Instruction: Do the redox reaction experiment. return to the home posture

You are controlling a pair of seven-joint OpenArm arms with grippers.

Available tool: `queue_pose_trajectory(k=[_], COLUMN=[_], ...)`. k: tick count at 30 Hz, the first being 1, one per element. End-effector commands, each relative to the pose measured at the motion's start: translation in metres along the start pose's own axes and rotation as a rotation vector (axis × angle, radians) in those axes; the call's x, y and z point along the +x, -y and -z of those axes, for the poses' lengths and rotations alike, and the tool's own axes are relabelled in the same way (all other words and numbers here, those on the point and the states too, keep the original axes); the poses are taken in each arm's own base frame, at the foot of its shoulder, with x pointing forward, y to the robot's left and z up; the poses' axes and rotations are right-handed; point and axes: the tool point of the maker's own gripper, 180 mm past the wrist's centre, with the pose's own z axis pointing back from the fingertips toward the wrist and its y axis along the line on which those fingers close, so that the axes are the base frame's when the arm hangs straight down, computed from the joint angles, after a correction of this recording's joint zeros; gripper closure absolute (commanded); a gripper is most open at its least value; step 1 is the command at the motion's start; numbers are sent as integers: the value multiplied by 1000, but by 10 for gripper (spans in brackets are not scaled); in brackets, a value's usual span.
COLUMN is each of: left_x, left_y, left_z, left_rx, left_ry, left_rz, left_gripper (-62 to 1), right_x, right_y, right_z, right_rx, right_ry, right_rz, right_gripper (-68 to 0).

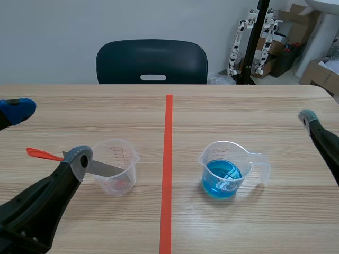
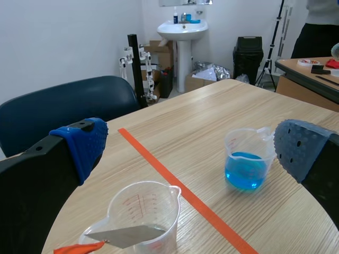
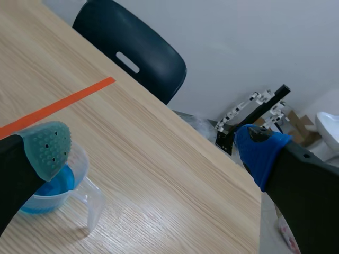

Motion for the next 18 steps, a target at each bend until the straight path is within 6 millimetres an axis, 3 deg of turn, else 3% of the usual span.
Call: queue_pose_trajectory(k=[1, 6, 10, 18], left_x=[12, 14, 14, 10], left_y=[1, 1, 1, 4], left_z=[4, 5, 5, 2], left_rx=[-1, -3, -3, -7], left_ry=[42, 46, 48, 31], left_rz=[3, 6, 6, 2], left_gripper=[-623, -623, -623, -623], right_x=[5, 16, 25, 19], right_y=[0, -12, -5, -2], right_z=[-2, -12, -18, -18], right_rx=[-9, 14, -27, -24], right_ry=[17, 45, 76, 38], right_rz=[9, 10, -25, -37], right_gripper=[-653, -653, -653, -653])
